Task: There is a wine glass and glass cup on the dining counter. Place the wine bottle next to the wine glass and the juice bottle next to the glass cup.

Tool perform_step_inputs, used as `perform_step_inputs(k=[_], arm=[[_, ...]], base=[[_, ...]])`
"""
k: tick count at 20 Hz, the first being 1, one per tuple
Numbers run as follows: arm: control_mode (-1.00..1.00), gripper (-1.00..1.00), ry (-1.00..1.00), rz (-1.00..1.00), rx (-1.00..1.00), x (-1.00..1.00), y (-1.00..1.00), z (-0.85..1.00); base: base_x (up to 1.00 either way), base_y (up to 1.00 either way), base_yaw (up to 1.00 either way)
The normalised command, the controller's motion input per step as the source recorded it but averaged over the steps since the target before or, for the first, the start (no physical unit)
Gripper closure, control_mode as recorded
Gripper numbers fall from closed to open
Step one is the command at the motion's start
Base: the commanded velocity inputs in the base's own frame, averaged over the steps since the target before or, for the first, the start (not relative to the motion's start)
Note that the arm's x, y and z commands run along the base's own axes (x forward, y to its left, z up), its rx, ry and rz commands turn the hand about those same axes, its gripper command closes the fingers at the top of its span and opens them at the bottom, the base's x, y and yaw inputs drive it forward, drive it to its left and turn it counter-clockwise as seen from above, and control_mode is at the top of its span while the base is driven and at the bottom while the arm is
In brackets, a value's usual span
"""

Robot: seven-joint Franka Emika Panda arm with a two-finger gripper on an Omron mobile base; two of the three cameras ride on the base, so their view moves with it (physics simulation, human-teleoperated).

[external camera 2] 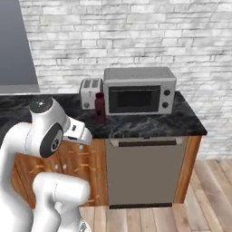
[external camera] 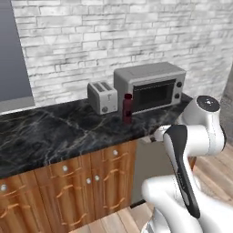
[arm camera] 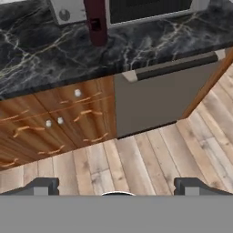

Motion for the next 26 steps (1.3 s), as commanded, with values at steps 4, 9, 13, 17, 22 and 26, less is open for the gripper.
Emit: perform_step_inputs(k=[4, 9, 13, 17, 22, 26], arm=[[1.0, -1.0, 0.0, 0.0, 0.0, 0.0, 0.0, 0.0], [1.0, -1.0, 0.0, 0.0, 0.0, 0.0, 0.0, 0.0], [1.0, -1.0, 0.0, 0.0, 0.0, 0.0, 0.0, 0.0], [1.0, -1.0, 0.0, 0.0, 0.0, 0.0, 0.0, 0.0], [1.0, -1.0, 0.0, 0.0, 0.0, 0.0, 0.0, 0.0], [1.0, -1.0, 0.0, 0.0, 0.0, 0.0, 0.0, 0.0]], base=[[0.61, -0.04, 0.46], [0.63, -0.01, 0.35], [0.59, 0.0, 0.25], [0.57, 0.0, 0.2], [0.57, -0.01, 0.08], [0.34, -0.26, 0.01]])
